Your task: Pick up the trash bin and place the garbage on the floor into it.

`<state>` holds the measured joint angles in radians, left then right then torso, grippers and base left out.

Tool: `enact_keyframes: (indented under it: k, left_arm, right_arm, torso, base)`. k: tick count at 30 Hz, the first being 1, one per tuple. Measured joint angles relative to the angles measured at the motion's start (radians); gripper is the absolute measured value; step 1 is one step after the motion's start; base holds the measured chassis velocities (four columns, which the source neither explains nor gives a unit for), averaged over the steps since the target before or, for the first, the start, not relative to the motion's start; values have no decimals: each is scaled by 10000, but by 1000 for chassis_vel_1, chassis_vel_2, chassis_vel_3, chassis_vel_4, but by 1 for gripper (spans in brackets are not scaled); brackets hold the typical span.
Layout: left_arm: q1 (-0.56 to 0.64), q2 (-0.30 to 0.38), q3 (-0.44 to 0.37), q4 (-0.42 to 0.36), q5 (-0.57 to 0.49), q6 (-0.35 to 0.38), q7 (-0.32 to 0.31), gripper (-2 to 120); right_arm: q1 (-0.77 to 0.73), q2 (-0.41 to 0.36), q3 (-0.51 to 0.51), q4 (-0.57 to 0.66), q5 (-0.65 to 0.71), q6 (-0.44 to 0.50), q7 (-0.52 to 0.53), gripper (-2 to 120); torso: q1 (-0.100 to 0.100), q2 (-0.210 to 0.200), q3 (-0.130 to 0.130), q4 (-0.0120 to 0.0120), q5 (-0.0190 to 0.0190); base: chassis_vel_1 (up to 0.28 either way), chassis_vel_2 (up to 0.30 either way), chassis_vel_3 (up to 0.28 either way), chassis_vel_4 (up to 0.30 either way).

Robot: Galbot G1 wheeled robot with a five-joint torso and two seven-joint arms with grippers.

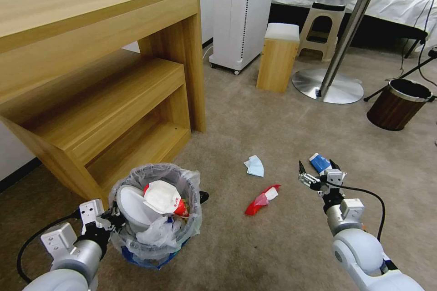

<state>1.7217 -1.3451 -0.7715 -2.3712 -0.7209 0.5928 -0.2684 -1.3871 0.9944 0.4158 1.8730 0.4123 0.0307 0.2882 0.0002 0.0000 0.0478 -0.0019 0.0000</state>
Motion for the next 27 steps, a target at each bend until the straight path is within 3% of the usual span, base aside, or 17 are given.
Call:
enact_keyframes:
  k: [16, 21, 27]
  left_arm:
    - [43, -19, 128, -8, 135, -43, 19, 1]
    - [78, -9, 183, 6, 210, -86, 68, 1]
    - [50, -39, 257, 109, 284, -137, 127, 1]
  right_arm:
    - [-120, 12, 100, 56, -60, 142, -2, 100]
    - [-161, 73, 19, 15, 64, 603, -50, 100]
    - [-274, -20, 44, 216, 506, 184, -35, 100]
  torso:
    - [0, 0, 0, 0, 0]
    - [0, 0, 0, 1, 0]
    - [0, 0, 0, 0, 0]
  base:
    - [-60, 55, 58, -55]
    - [-8, 32, 16, -13]
    - [0, 0, 0, 0]
